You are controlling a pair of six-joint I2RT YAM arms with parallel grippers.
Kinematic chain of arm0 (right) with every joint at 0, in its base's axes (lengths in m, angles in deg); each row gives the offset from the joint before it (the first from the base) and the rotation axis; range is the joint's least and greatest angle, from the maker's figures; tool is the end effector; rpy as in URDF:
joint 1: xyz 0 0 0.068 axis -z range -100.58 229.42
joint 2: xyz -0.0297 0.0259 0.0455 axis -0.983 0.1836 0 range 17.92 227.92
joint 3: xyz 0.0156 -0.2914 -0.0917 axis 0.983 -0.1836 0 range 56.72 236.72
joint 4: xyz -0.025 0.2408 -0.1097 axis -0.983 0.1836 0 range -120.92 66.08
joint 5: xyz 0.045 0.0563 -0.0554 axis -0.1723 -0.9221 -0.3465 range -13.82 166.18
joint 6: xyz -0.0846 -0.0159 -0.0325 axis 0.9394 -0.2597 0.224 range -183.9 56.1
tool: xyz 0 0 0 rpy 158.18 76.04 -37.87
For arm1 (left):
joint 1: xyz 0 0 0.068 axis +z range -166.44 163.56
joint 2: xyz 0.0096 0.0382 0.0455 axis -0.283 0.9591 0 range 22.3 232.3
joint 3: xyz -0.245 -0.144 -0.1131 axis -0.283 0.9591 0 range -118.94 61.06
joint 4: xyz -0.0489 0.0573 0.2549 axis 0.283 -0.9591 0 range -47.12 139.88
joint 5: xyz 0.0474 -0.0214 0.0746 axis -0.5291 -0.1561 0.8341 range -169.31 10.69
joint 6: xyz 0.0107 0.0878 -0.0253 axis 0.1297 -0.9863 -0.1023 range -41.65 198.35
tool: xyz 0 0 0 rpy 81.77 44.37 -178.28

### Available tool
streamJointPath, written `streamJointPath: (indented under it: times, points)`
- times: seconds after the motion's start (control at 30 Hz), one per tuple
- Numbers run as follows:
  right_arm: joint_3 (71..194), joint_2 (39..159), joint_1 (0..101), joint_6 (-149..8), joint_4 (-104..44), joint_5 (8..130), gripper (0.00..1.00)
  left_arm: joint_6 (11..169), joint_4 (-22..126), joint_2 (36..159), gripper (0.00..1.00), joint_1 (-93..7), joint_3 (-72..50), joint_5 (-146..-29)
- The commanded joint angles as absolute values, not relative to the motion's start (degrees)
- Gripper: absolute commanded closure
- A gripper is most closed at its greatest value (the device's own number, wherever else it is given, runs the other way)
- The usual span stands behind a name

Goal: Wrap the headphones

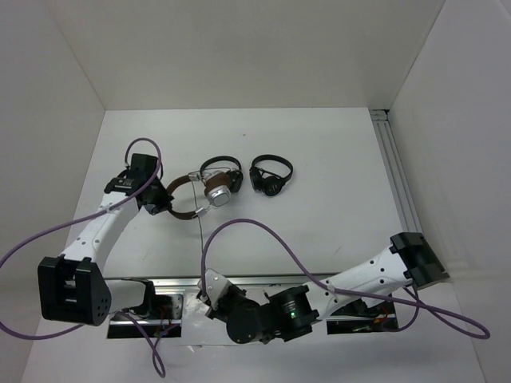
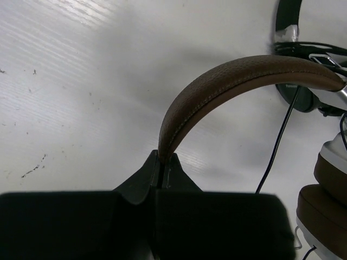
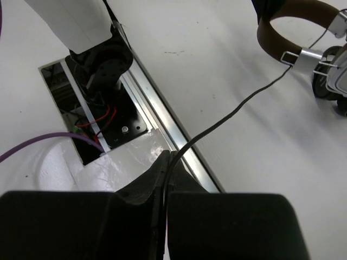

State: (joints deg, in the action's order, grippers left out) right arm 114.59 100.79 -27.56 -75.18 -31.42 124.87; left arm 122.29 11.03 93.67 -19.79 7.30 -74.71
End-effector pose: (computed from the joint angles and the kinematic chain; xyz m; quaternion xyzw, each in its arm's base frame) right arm -0.0434 0.3544 0.3047 -0.4185 0.6796 0.2452 0.5504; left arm 0.2672 -0.0090 0.2472 -0.3427 0.8933 -0.0804 0.2795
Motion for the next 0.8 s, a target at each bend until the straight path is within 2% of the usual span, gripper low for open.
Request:
streamJointPath:
  times: [0.0,0.2,0.37,0.6,0.77]
  points:
    - [118.9,100.9,-27.0,-72.8,-36.3,123.4,1.0,125.3,15.3,90.4,1.0,-23.1,6.9,-69.7]
    - [124.1,103.5,-24.4,-69.4,-33.7,122.9,1.0,127.2,13.5,89.9,1.0,-33.4,7.4,-61.6]
    - [129.0,102.8,-23.9,-63.6,-27.2,126.3,1.0,132.3,13.8,86.9,1.0,-41.5,13.8,-57.5]
    - [129.8,96.1,-22.1,-61.8,-14.4,128.9,1.0,125.5,18.9,79.9,1.0,-52.8,18.6,-60.1]
    - [128.1,90.0,-22.1,-61.8,-10.9,130.8,1.0,122.9,18.9,78.7,1.0,-62.1,19.1,-62.7]
